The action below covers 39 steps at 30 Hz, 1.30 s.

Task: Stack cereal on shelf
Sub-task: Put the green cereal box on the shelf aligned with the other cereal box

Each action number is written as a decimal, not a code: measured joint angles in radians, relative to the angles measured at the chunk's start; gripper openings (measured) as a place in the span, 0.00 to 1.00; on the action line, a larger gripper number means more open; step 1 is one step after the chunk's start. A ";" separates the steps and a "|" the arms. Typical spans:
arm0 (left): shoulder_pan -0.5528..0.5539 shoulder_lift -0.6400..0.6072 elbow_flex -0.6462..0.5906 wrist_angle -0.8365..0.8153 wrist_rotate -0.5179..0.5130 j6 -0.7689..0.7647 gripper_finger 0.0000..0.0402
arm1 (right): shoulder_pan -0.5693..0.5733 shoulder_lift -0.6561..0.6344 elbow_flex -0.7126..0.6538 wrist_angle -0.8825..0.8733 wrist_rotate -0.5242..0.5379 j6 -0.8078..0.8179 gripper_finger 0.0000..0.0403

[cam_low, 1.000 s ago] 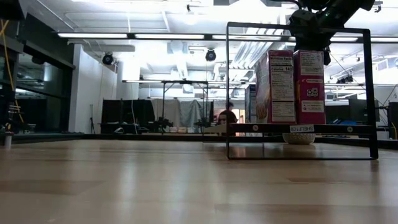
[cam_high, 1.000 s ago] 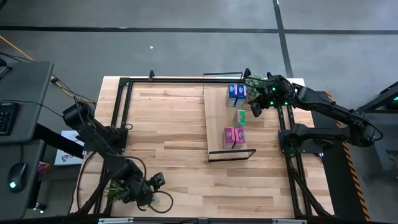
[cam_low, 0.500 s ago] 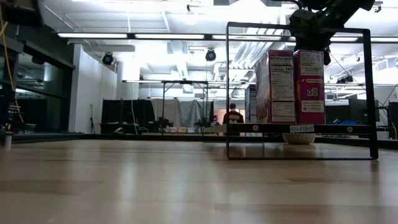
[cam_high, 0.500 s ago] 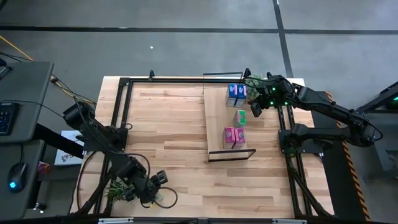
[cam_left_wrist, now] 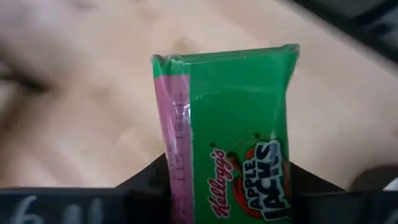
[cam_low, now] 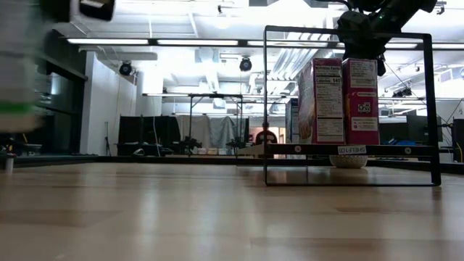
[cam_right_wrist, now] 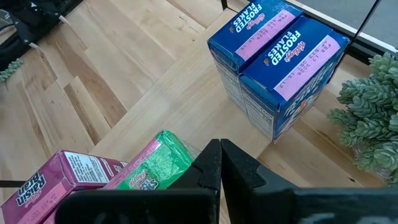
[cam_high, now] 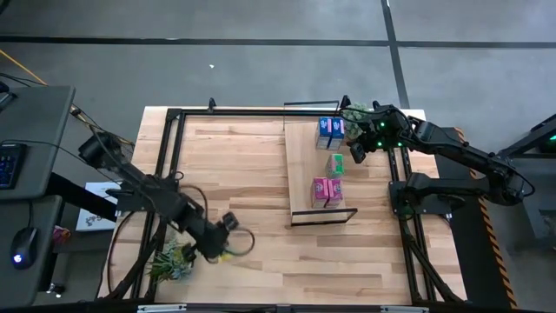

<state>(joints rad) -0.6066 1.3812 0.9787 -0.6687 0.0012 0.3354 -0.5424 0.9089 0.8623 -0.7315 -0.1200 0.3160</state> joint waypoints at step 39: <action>0.827 0.481 0.524 0.207 0.143 0.915 0.34 | 0.000 0.001 0.000 -0.005 -0.004 -0.029 0.00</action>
<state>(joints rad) 0.2208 1.8618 1.5024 -0.4617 0.1439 1.2507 -0.5423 0.9096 0.8623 -0.7361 -0.1238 0.2867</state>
